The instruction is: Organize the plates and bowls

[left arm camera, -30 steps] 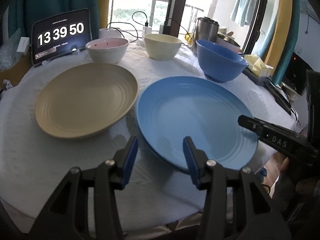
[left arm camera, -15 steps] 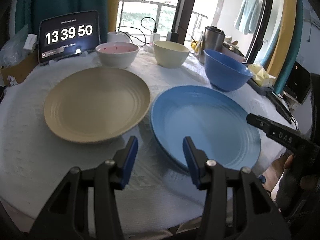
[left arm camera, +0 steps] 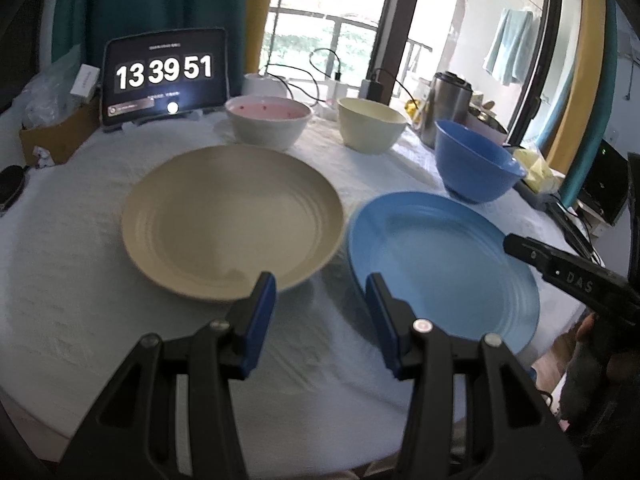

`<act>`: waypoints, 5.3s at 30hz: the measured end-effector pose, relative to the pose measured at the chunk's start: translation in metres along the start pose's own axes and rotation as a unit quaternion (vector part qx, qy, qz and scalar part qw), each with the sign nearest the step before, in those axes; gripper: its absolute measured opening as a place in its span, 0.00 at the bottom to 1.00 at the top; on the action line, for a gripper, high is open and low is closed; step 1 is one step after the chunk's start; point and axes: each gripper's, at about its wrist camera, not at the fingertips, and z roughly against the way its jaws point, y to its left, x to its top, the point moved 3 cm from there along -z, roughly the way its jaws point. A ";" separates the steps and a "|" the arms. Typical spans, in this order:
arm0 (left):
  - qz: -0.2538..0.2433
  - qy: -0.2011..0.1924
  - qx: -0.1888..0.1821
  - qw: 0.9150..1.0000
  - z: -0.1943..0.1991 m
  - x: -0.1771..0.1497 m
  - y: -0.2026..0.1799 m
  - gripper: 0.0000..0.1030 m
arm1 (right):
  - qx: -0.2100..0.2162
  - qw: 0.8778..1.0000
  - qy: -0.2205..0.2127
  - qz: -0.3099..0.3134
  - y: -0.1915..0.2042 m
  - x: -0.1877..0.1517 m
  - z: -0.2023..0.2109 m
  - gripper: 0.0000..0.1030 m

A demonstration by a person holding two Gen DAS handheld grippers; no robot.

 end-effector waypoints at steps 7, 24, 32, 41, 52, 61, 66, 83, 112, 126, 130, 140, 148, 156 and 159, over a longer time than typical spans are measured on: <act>0.011 -0.018 0.016 1.000 0.004 0.008 0.020 0.47 | 0.010 1.000 0.002 0.020 0.021 0.004 -0.006 0.33; 0.056 -0.032 0.044 0.997 -0.001 0.018 0.073 0.47 | 0.030 0.998 0.016 0.061 0.072 0.014 -0.027 0.33; 0.068 -0.027 0.050 0.996 -0.008 0.021 0.089 0.47 | 0.039 0.997 0.023 0.069 0.089 0.021 -0.038 0.33; 0.078 -0.020 0.053 0.995 -0.015 0.027 0.101 0.47 | 0.047 0.995 0.027 0.079 0.106 0.030 -0.048 0.33; 0.088 -0.010 0.060 0.994 -0.023 0.037 0.114 0.47 | 0.063 0.993 0.039 0.088 0.126 0.044 -0.063 0.33; 0.096 -0.007 0.070 0.993 -0.029 0.046 0.129 0.47 | 0.074 0.992 0.050 0.094 0.142 0.053 -0.079 0.33; 0.099 0.011 0.076 0.992 -0.037 0.045 0.136 0.47 | 0.078 0.990 0.071 0.091 0.146 0.053 -0.093 0.33; 0.079 0.057 0.080 0.992 -0.059 0.039 0.128 0.47 | 0.084 0.983 0.145 0.080 0.151 0.049 -0.136 0.33; 0.070 0.021 0.084 0.994 -0.024 0.039 0.111 0.46 | 0.090 0.985 0.090 0.117 0.154 0.051 -0.091 0.31; 0.054 0.013 0.074 0.996 -0.010 0.036 0.085 0.46 | 0.085 0.988 0.073 0.104 0.136 0.048 -0.067 0.31; 0.049 0.012 0.071 0.996 -0.007 0.036 0.077 0.46 | 0.084 0.989 0.069 0.099 0.127 0.047 -0.061 0.31; 0.033 0.013 0.063 0.997 -0.003 0.033 0.053 0.46 | 0.079 0.991 0.061 0.084 0.102 0.042 -0.046 0.31; 0.016 0.018 0.056 0.998 -0.002 0.029 0.032 0.46 | 0.073 0.993 0.057 0.070 0.082 0.037 -0.038 0.31; -0.001 0.024 0.050 0.998 -0.004 0.025 0.013 0.46 | 0.069 0.995 0.055 0.054 0.061 0.031 -0.031 0.31; -0.007 0.026 0.047 0.998 -0.004 0.023 0.005 0.46 | 0.067 0.995 0.054 0.048 0.053 0.030 -0.030 0.31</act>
